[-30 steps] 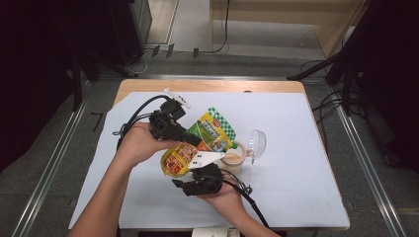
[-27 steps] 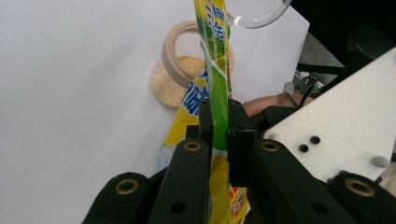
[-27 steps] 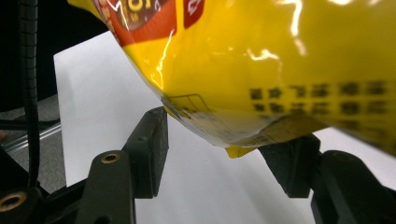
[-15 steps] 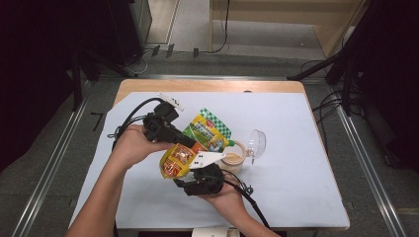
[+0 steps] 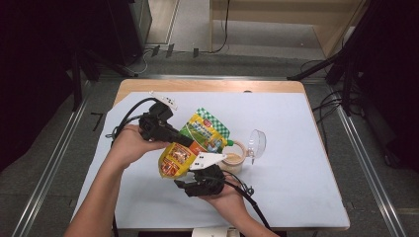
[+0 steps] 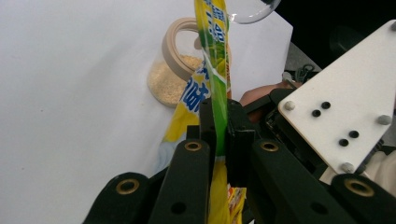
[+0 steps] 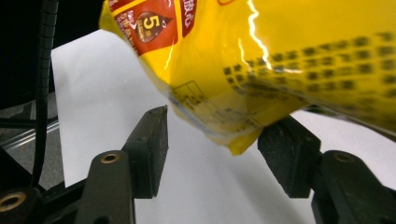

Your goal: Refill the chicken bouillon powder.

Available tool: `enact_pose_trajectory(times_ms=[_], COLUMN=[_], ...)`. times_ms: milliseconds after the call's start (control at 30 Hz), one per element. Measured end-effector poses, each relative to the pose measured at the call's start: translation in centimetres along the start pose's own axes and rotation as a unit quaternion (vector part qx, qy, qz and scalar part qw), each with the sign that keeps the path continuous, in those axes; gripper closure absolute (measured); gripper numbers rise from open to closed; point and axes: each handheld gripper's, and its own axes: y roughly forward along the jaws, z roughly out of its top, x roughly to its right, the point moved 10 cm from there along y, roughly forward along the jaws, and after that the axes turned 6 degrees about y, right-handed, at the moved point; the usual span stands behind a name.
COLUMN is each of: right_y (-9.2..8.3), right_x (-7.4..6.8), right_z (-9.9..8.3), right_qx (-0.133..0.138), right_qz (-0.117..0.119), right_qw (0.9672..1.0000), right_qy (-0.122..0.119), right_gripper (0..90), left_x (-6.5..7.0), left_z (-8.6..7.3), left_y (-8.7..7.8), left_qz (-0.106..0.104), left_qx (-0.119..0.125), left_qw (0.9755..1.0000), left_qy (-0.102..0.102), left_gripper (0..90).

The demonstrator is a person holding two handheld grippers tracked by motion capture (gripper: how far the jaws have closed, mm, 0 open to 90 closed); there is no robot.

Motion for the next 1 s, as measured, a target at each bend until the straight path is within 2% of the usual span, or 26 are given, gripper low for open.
enact_pose_trajectory(times_ms=[300,467,700,867,1000], right_y=[-0.1,-0.3,-0.5,-0.6,-0.7], right_x=[0.1,0.0,-0.1,0.1,0.3], right_z=[-0.1,0.1,0.3,0.2,0.0], right_qx=[0.002,0.006,0.009,0.008,0.006], right_qz=[-0.001,0.001,0.002,0.0,-0.003], right_qw=[1.0,1.0,1.0,1.0,0.9999], right_qy=[0.003,0.003,0.003,0.004,0.008], right_gripper=[42.4,42.2,42.3,42.3,42.4], left_x=[-0.2,-0.7,-2.0,-3.3,-4.7], left_z=[-0.1,0.0,0.0,0.1,0.2], left_y=[-0.7,-1.1,-1.7,-1.8,-1.4], left_qz=[0.004,0.007,0.012,0.027,0.044], left_qx=[0.013,0.027,0.052,0.063,0.066], left_qw=[0.9999,0.9996,0.9985,0.9976,0.9965], left_qy=[0.007,0.002,-0.006,-0.012,-0.028], left_gripper=[88.8,88.8,88.9,89.0,89.1])
